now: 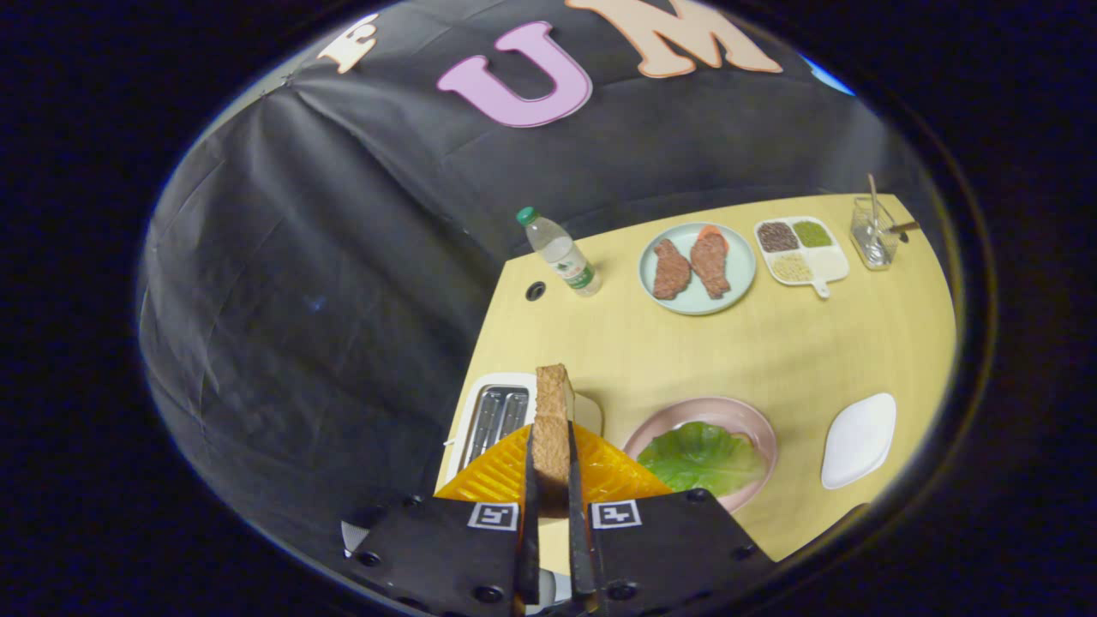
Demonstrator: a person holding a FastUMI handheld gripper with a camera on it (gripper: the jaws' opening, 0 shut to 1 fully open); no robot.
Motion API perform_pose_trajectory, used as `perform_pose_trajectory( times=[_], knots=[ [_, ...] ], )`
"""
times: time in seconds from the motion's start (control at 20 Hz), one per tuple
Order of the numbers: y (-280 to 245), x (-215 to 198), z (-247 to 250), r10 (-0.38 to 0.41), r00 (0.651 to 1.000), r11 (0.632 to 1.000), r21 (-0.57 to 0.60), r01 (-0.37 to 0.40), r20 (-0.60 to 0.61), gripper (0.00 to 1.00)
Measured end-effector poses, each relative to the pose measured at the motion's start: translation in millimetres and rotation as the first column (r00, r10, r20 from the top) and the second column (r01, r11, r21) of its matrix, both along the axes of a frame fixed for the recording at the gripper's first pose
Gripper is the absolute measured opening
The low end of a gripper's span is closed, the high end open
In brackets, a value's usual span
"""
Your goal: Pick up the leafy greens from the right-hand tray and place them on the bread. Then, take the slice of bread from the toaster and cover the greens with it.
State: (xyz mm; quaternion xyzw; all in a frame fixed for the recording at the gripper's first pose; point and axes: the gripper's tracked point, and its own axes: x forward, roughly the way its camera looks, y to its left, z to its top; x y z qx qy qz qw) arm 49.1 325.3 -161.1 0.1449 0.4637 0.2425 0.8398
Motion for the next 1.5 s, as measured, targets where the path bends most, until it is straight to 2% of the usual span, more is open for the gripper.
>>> perform_pose_trajectory(
  times=[0.2, 0.4, 0.8, 1.05, 1.5],
  knots=[
    [-40.6, 3.2, -33.4, -0.048, 0.998, 0.999, -0.026, 0.047, -0.032, 0.17],
    [-56.0, 4.4, -69.2, -0.082, 0.993, 0.997, -0.012, 0.081, -0.087, 0.17],
    [-58.6, -5.5, -124.4, -0.022, 0.988, 1.000, -0.003, 0.022, -0.155, 0.17],
    [-74.5, 4.4, -157.8, -0.018, 0.988, 0.996, -0.093, 0.003, -0.151, 0.17],
    [-104.0, 11.6, -201.4, -0.004, 0.996, 0.959, -0.283, -0.022, -0.092, 0.17]
  ],
)
